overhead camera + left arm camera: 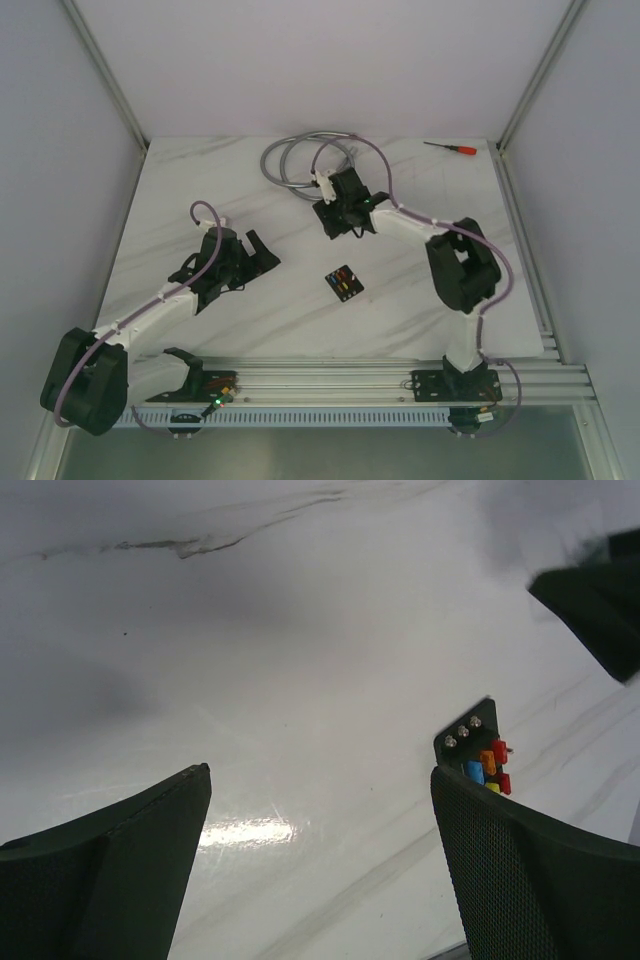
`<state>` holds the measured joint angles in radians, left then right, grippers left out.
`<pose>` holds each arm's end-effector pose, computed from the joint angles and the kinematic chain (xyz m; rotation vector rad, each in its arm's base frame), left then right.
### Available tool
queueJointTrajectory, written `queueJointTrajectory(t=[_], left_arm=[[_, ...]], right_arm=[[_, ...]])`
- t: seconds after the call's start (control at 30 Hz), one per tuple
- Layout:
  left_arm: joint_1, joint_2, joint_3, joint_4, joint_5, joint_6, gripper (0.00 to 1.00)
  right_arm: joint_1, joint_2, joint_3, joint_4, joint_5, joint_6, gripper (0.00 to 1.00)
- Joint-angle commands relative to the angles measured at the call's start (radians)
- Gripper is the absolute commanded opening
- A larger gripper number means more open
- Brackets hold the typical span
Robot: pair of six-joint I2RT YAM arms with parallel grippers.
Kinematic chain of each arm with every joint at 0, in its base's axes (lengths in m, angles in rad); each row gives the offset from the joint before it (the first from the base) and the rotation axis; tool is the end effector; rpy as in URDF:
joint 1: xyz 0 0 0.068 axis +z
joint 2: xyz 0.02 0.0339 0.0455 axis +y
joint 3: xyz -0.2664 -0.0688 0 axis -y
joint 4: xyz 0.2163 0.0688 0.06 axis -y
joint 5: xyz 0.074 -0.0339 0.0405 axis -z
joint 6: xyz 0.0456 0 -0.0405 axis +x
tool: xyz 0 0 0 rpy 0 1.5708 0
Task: Snap on the fuse box
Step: Close the fuse box cover on the fuse box base.
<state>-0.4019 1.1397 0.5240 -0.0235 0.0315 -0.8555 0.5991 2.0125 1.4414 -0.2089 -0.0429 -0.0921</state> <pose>0.1981 -0.0858 0.2083 -0.5013 2.2536 -0.7119 0.3567 0.2459 0.2038 -0.8227 2.2223 0.2973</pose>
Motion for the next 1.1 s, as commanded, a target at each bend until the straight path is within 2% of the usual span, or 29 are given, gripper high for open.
queueJointTrajectory(t=[0.0,0.13,0.33,0.6,1.07], left_arm=[[0.006,-0.014,0.008,0.004,0.027,0.005,1.00],[0.007,-0.034,0.002,0.006,0.041,-0.001,1.00],[0.006,-0.056,-0.005,0.007,0.063,-0.015,1.00],[0.006,-0.061,-0.010,0.007,0.069,-0.024,1.00],[0.005,-0.040,-0.002,0.013,0.082,-0.028,1.00]], right_arm=[[0.038,-0.184,-0.113,-0.078,0.058,0.071,0.30],[0.079,-0.303,-0.232,-0.121,0.098,0.143,0.30],[0.153,-0.404,-0.321,-0.181,0.160,0.249,0.32],[0.229,-0.439,-0.398,-0.189,0.196,0.333,0.35],[0.254,-0.402,-0.450,-0.105,0.180,0.323,0.38]])
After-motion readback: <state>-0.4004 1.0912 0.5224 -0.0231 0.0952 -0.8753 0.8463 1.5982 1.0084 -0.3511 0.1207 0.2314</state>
